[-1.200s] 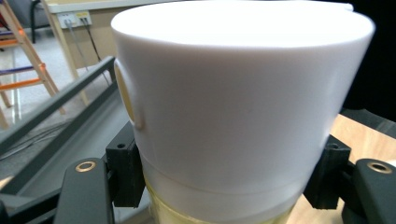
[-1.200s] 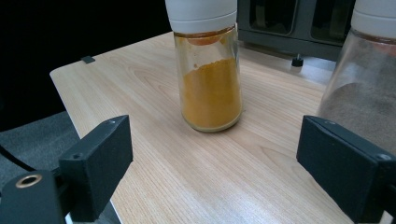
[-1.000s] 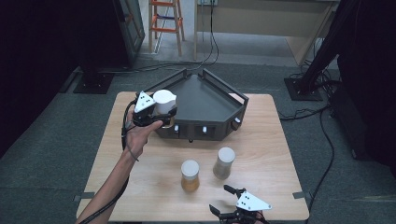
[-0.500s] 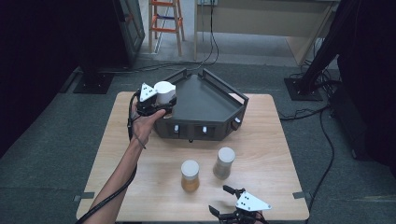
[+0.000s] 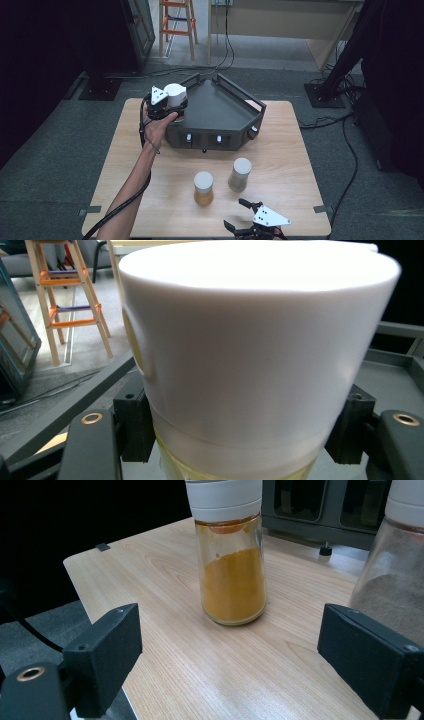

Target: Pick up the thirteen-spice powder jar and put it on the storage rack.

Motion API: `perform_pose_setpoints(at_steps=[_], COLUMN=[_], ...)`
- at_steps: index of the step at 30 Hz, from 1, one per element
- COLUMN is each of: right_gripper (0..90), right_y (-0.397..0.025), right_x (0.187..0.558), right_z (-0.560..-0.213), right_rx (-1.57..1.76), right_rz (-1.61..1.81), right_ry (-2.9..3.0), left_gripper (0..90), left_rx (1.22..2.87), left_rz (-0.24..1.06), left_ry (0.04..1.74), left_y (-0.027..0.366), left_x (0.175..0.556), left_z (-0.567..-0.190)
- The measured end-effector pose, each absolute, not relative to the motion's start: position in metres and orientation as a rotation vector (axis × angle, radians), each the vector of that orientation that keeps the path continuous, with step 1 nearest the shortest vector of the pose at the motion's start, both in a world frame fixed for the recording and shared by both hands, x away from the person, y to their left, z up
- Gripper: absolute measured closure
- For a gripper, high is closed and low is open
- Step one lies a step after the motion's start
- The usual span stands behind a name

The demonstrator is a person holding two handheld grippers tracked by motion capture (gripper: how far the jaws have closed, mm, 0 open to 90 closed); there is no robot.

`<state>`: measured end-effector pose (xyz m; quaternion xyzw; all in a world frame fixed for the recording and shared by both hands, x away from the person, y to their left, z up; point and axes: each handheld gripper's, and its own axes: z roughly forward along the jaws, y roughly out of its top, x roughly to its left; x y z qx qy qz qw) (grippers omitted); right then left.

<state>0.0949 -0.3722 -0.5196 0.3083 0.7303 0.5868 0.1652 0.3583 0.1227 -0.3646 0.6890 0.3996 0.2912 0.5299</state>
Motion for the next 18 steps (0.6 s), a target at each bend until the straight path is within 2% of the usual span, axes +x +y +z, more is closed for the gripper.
perform_pose_setpoints(at_steps=[18], right_gripper=[10.5], right_y=[-0.374], right_x=[0.094], right_z=[-0.52], right_rx=[0.874], right_rz=[1.678], right_ry=[2.076], left_gripper=[30.2], left_rx=[1.644], left_rz=[0.694], left_ry=[0.97], left_y=[0.109], left_x=[0.368], left_z=[-0.377])
